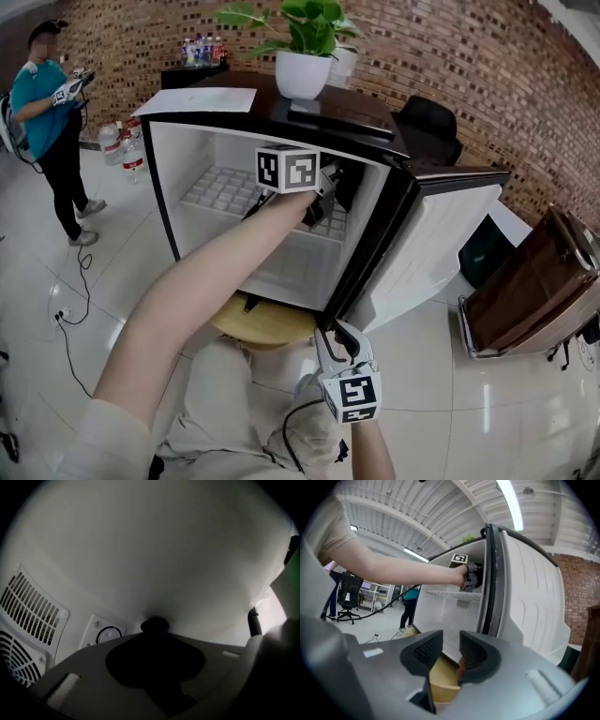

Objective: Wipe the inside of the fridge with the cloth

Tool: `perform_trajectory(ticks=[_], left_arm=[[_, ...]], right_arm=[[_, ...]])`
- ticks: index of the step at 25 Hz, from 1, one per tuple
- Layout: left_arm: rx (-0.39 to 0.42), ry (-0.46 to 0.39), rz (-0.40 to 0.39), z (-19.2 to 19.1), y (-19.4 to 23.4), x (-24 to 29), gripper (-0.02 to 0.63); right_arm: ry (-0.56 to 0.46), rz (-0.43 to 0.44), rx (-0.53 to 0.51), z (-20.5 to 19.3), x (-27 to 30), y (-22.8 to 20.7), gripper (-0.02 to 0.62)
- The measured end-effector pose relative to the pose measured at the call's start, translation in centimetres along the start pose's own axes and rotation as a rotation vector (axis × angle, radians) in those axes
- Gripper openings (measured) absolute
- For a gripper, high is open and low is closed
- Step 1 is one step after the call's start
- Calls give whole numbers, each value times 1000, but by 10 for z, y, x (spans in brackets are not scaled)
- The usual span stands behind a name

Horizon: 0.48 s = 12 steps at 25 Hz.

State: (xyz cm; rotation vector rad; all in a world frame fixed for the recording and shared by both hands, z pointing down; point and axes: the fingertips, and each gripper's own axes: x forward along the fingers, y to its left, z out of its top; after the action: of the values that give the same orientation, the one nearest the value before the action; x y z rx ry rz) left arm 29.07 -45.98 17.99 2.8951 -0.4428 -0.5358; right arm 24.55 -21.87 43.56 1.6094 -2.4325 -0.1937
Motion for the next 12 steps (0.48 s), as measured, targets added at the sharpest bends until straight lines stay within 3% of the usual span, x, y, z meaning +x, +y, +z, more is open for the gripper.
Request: perform_trajectory(ticks=[4, 9, 12], left_arm=[[-21, 11, -61, -3, -34, -21, 100], [-12, 2, -157, -4, -90, -57, 100], [-19, -5, -129, -4, -93, -67, 100]], right_arm=[[-19, -12, 0, 14, 5, -2, 114], [29, -35, -7, 17, 8, -4, 114], [41, -44, -2, 22, 10, -8, 114]])
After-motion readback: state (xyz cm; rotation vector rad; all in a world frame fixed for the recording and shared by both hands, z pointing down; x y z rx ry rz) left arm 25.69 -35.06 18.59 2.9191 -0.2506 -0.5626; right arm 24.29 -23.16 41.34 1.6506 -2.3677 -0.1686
